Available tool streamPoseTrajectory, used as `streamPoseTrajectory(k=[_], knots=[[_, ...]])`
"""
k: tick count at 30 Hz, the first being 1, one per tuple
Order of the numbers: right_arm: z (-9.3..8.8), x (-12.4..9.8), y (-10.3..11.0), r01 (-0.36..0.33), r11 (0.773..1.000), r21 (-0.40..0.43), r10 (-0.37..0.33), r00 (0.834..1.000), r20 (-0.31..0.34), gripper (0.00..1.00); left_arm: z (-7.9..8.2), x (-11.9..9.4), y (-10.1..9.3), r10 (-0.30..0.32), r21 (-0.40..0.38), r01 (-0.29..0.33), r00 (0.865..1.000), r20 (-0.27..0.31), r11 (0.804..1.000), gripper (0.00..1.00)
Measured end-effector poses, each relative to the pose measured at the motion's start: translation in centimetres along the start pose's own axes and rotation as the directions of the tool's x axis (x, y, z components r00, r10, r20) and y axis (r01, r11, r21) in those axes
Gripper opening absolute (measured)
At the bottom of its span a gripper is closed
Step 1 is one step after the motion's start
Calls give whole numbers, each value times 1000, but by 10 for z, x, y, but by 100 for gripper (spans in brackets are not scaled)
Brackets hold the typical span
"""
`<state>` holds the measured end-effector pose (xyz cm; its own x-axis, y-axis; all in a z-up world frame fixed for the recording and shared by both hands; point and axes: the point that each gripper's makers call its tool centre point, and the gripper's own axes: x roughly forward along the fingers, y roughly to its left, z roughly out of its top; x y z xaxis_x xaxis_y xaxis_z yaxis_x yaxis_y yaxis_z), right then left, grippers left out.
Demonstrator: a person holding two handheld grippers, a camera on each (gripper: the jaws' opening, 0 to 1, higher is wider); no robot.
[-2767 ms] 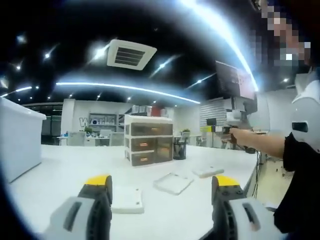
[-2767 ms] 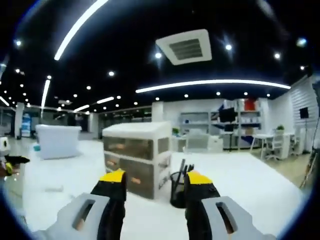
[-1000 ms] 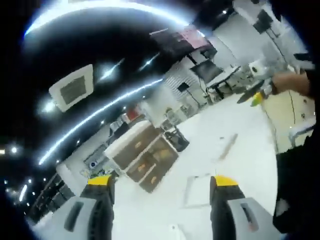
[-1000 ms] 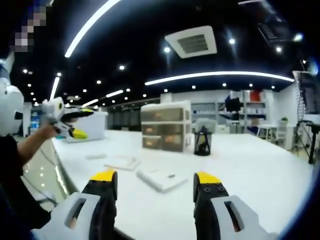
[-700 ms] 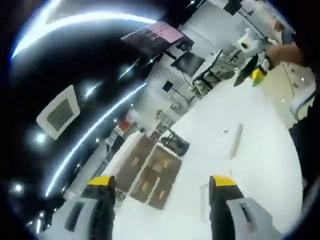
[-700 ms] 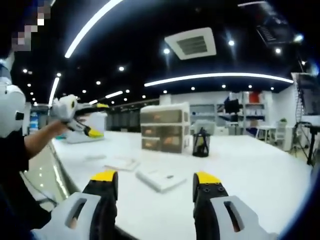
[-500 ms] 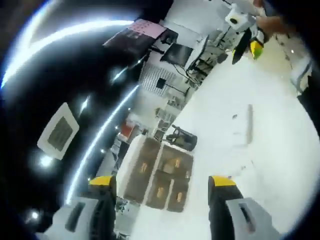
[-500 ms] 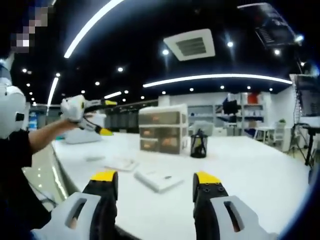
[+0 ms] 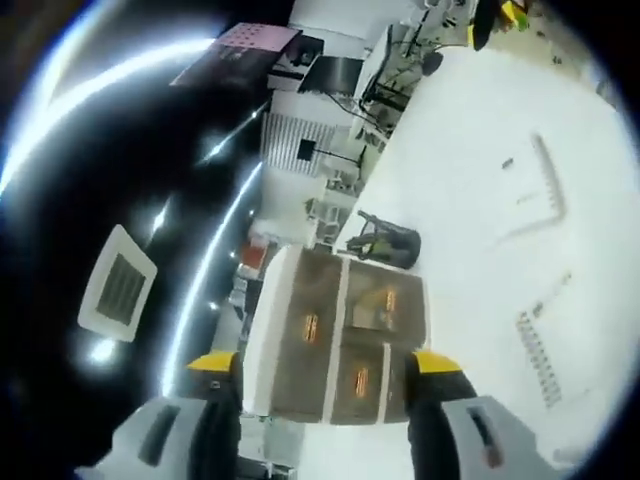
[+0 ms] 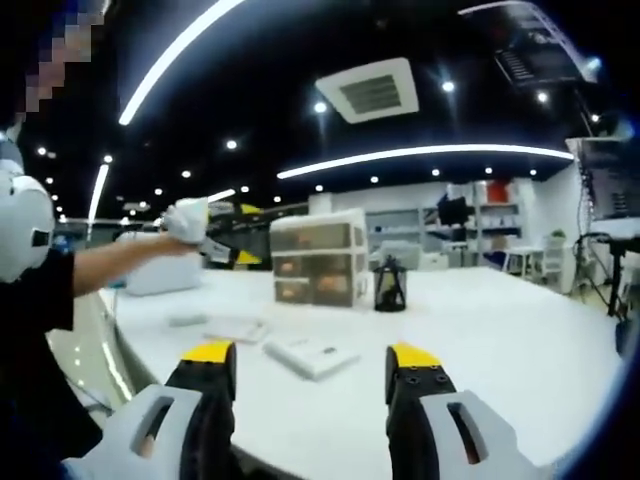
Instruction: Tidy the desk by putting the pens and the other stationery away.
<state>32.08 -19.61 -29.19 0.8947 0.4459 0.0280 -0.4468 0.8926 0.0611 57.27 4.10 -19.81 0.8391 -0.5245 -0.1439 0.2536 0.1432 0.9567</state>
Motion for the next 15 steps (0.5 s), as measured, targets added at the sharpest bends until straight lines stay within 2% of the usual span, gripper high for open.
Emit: streamPoseTrajectory(k=[4, 7, 9, 15], knots=[[1, -2, -2, 8, 1000, 8, -8, 1000, 6, 57, -12, 21, 6, 4, 40, -2, 999, -48, 999, 55], [2, -4, -3, 13, 1000, 8, -13, 1000, 5, 56, -12, 30, 8, 11, 68, -8, 999, -45, 998, 49], [2, -6, -5, 18, 1000, 9, -18, 1000, 5, 56, -12, 36, 11, 28, 115, -23, 999, -42, 993, 43], [1, -10, -9, 36, 999, 21, -36, 999, 6, 56, -13, 56, 11, 26, 117, -19, 998, -58, 993, 41]])
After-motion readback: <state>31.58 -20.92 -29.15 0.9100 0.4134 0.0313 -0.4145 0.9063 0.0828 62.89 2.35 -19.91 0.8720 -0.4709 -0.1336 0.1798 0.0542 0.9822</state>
